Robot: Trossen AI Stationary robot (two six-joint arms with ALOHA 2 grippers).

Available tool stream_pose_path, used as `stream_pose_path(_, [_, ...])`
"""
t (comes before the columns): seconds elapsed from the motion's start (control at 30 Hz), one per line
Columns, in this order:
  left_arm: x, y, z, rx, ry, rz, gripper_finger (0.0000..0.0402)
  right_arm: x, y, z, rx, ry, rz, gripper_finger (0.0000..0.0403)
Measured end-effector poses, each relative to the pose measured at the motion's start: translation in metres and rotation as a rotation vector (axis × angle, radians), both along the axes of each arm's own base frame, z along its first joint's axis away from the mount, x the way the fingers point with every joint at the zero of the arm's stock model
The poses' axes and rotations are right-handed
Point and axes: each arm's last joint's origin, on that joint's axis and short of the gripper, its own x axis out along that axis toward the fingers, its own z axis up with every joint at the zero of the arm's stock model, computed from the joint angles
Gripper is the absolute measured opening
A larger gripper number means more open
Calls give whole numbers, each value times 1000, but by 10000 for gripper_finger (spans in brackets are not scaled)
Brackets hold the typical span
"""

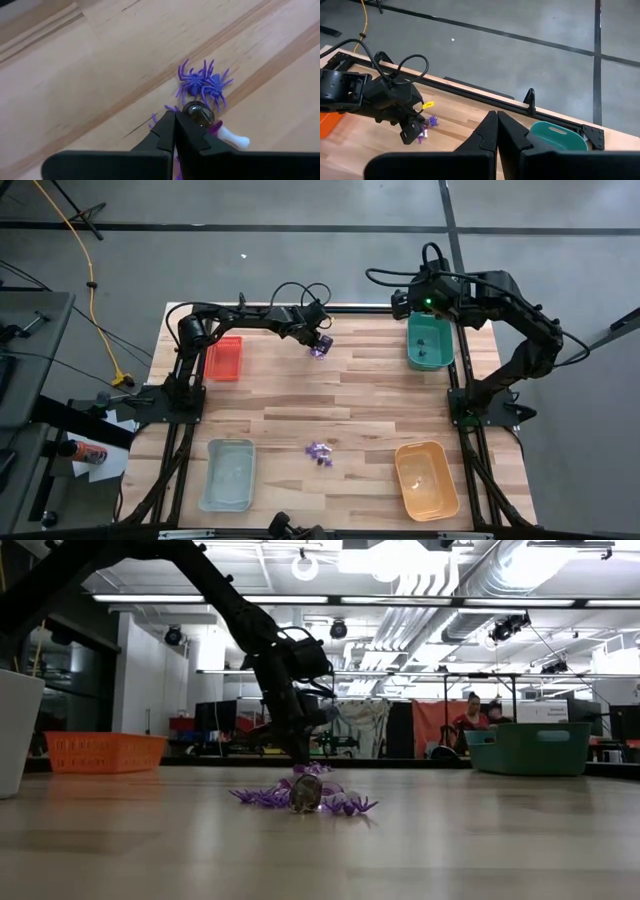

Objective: Sort Halloween decoration
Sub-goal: Put the black skull toy into the green bin

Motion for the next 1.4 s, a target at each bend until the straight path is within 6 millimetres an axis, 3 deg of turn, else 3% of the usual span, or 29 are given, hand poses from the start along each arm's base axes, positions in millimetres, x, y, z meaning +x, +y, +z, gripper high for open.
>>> stream_pose_path(0.37, [-3,9,0,6,-14,-157,0,0,0,0,19,-3,14,0])
stream_pose_path(1.2, [-15,26,0,-163,-140,-234,0,1,1,-1,43,-7,30,0])
stream_pose_path(1.4, [-18,40,4,-232,-279,-229,0,1,1,-1,46,-7,33,0])
